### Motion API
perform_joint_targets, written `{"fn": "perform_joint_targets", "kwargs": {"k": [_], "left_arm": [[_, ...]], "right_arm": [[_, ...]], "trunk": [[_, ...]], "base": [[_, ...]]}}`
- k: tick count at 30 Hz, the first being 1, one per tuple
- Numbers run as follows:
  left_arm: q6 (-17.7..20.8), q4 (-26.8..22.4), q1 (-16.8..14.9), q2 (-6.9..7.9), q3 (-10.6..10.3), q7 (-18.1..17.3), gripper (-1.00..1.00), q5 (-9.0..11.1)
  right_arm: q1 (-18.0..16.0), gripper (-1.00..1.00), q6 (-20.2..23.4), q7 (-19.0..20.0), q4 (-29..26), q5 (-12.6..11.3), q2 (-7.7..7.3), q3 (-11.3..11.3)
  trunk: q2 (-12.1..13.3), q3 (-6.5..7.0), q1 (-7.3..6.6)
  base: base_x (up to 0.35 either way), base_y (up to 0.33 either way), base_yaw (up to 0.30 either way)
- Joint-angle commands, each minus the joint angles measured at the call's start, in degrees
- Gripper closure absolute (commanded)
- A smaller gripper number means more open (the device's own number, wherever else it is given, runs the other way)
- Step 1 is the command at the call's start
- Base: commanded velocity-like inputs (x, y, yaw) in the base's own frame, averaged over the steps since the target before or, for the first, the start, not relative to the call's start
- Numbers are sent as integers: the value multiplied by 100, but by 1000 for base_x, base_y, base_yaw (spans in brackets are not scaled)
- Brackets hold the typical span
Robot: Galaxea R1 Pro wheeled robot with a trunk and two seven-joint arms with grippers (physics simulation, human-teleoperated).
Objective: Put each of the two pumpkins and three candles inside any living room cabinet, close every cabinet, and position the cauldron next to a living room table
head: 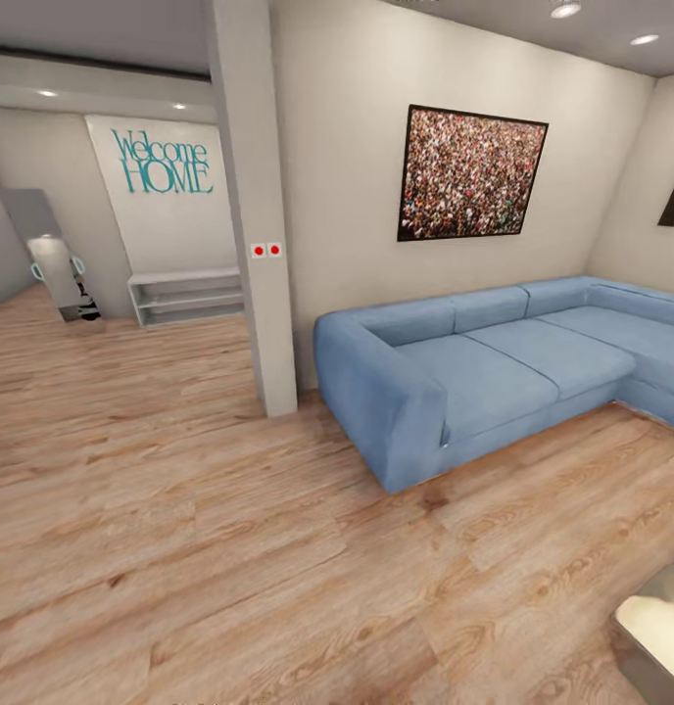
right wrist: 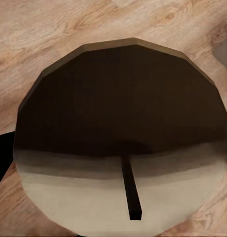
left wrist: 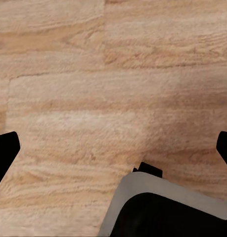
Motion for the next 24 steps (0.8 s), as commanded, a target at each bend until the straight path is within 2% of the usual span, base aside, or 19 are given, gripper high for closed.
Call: {"fn": "perform_joint_targets", "kwargs": {"k": [1,6,14,19,24], "left_arm": [[53,-6,-5,6,-50,56,-100,3],[282,56,-5,-3,-49,51,-100,-5],[310,63,-5,-27,-57,51,-100,-9],[319,62,-5,-41,-62,51,-100,-13],[325,59,-5,-46,-65,51,-100,-15]], "right_arm": [[-4,100,-20,-26,4,-53,1,24],[-4,100,-20,-21,4,-56,1,24],[-4,100,-17,-20,4,-57,1,15],[-4,100,-12,-20,4,-57,4,21],[-4,100,-12,-20,4,-57,9,24]], "trunk": [[-4,-6,-2],[-4,-6,-2],[-4,-6,-2],[-4,-9,-2],[-4,-24,-2]], "base": [[-234,0,-190],[-303,0,-240],[-334,-15,-266],[-313,-139,-267],[-109,-79,-264]]}}
